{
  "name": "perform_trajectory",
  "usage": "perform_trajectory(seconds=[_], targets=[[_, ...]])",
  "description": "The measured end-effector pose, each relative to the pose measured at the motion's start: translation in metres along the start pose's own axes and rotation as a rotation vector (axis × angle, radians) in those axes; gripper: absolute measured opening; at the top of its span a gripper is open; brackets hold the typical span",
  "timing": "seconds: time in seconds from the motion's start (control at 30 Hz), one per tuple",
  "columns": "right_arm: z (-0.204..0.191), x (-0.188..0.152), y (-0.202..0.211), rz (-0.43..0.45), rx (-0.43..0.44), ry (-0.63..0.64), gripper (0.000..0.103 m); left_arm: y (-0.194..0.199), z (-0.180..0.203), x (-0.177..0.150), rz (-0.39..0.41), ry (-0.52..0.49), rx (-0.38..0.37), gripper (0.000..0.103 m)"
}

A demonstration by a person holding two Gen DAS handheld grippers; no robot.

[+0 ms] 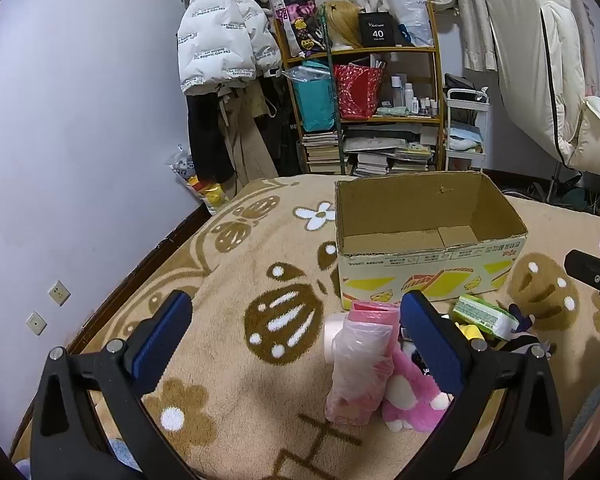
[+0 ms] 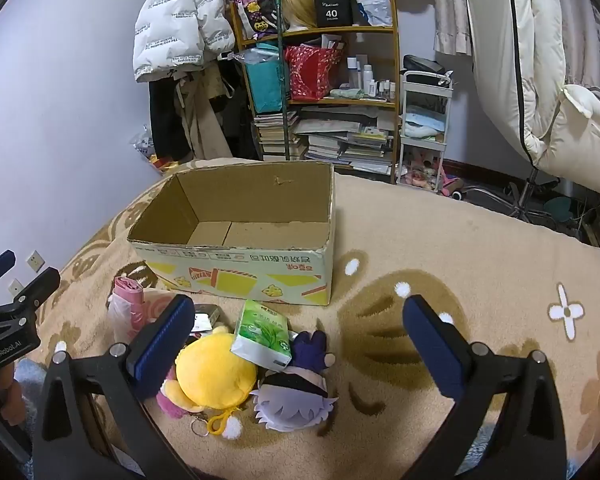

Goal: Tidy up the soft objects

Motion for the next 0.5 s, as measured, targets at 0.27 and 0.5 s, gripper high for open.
perform_trajectory(seconds=[0.27,0.5], targets=[[0.0004,-0.0002,0.0000,0.001,0.004,-0.003,0.103,0.0002,0.0003,-0.0006,0.001,0.000,0.000,0.103],[0.0003,-0.0003,-0.0005,0.001,0.004,-0.001,0.103,0.0002,0.0006,-0.0008,0.001,0.000,0.000,0.103]])
Point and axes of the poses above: each gripper's, at about its wrist camera, not at the fingertips, and y roughly against the way its jaws point, z to its right, x to its top, the point moved 4 cm from there along -y, roughly the way its jaws point, and after that the axes turned 3 degrees about x, right-handed, at the moved point
